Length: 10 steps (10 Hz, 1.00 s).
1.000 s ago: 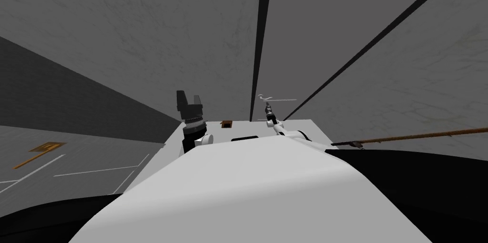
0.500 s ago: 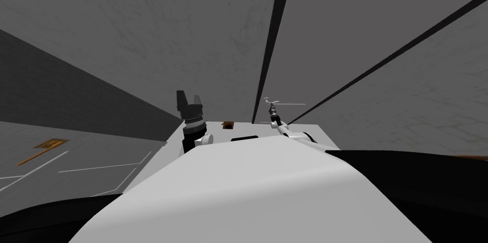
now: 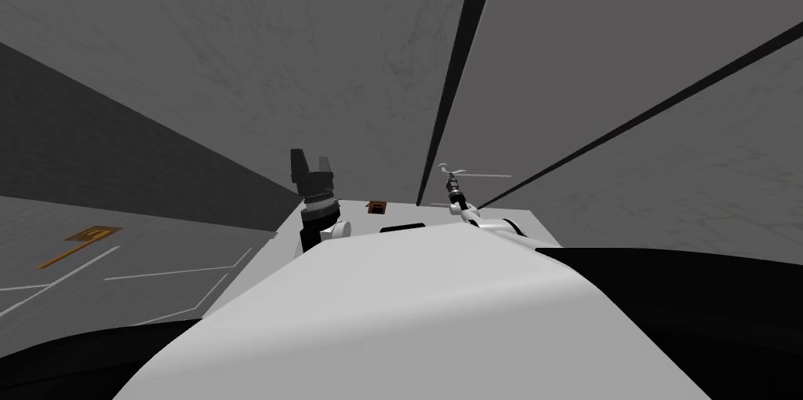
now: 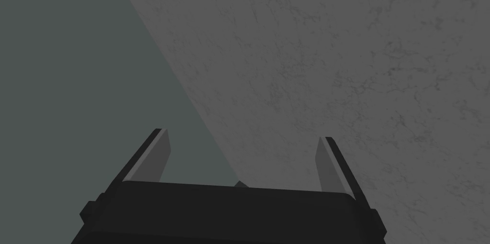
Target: Pull the door open
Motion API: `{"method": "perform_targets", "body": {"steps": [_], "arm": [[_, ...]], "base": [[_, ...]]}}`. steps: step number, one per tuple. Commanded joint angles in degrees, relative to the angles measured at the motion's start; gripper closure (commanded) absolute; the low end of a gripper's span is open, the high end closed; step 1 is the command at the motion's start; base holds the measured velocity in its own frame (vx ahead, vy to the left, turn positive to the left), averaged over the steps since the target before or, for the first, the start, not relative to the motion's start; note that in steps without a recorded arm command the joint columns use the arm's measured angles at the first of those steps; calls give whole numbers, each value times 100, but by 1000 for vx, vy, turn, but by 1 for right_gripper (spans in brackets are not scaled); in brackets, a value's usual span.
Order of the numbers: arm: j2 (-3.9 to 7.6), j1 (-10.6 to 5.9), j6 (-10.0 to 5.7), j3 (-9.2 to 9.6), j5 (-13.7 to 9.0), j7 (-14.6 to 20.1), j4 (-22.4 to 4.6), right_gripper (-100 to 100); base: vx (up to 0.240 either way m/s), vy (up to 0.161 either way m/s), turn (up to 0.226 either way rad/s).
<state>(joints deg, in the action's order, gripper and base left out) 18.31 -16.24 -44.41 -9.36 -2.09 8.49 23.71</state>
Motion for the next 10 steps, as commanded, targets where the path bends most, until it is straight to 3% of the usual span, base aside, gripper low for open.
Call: {"method": "perform_targets", "body": {"steps": [1,2,3,4,5,7,8,9,10], "arm": [[7,29,3,3,2,13,286,-100],[7,29,3,3,2,13,261,-100],[171,121,-68,-38,-33,143,257,-100],[254,168,-105,-58,-51,209,235,-100],[254,168,-105,-58,-51,209,463,-100],[254,168,-105,-58,-51,209,235,-100],[268,87,-152,-55,-50,213,150,-100],[268,87,-152,-55,-50,213,150,100],[268,87,-152,-55,-50,213,150,100]], "base": [[-16,-1,5],[-10,-1,6],[105,15,155],[186,23,190],[140,4,21],[40,-3,-13],[10,0,0],[0,0,0],[-7,0,-6]]}}
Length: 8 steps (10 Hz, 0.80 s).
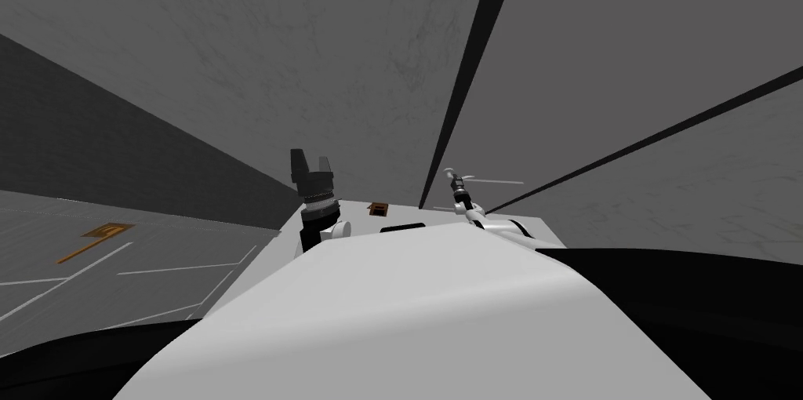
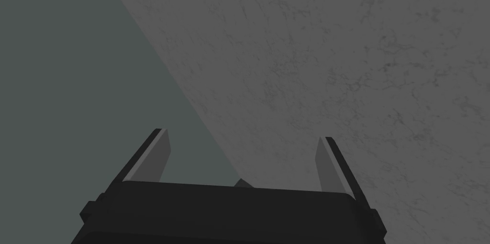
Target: Pull the door open
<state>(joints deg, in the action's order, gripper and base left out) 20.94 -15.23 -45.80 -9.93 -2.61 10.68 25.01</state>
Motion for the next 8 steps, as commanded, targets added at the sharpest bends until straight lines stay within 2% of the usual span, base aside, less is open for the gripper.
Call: {"method": "perform_targets", "body": {"steps": [1,4,8], "arm": [[4,-13,-13,1,2,-5,19,100],[4,-13,-13,1,2,-5,19,100],[115,88,-131,223,157,281,48,100]], "base": [[-3,-5,4],[0,0,0],[-178,-46,98]]}}
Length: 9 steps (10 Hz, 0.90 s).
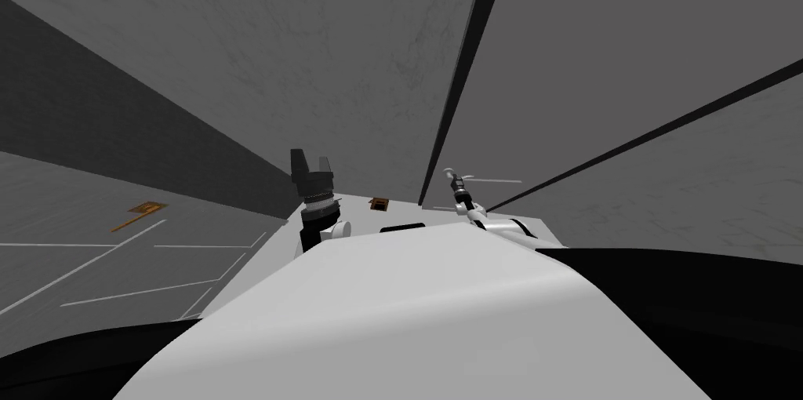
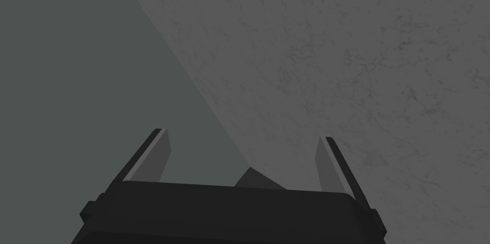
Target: Pull the door open
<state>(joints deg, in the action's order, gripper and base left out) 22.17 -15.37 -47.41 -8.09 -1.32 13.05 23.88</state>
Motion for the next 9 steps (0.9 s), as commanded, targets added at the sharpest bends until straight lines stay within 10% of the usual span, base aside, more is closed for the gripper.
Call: {"method": "perform_targets", "body": {"steps": [1,9], "arm": [[-8,102,30,39,27,43,161,100],[204,303,-269,486,340,593,244,100]], "base": [[-141,-42,32],[-194,-64,90]]}}
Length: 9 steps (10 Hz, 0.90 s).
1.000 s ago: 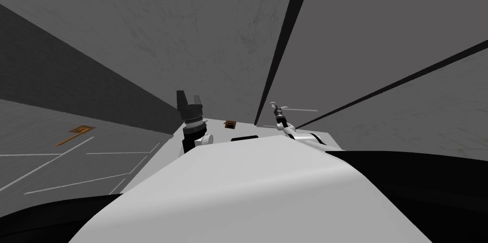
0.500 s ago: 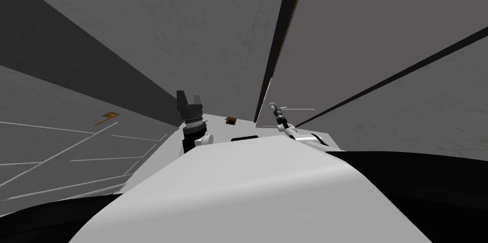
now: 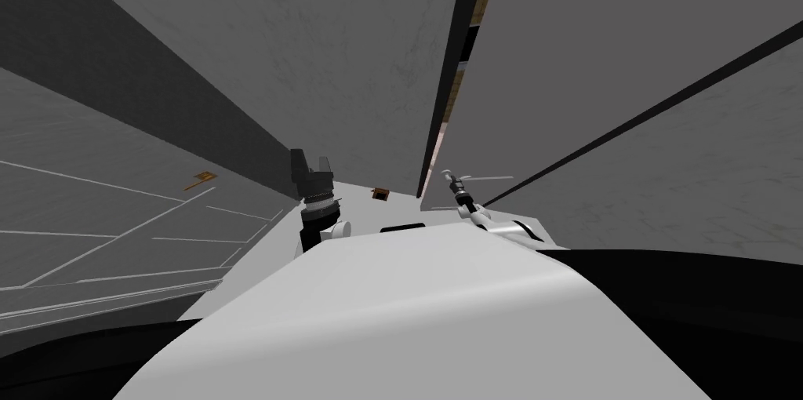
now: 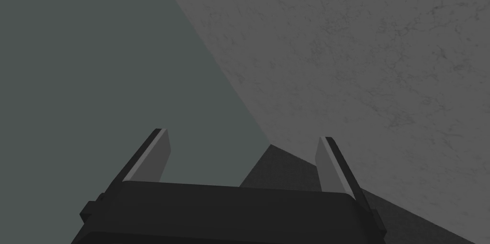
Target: Pull the door open
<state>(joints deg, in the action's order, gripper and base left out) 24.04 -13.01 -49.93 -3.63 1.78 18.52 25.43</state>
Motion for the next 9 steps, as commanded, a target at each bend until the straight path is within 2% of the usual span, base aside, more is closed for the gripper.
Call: {"method": "perform_targets", "body": {"steps": [1,6,7,8,9], "arm": [[57,98,-82,99,73,121,102,100],[259,260,-414,400,290,503,175,100],[225,216,-372,365,263,449,133,100],[317,342,-568,449,333,590,140,100],[342,369,-616,467,348,621,144,100]], "base": [[-187,-55,92],[-207,-81,76],[-104,-20,9],[-168,-67,155],[-227,-88,124]]}}
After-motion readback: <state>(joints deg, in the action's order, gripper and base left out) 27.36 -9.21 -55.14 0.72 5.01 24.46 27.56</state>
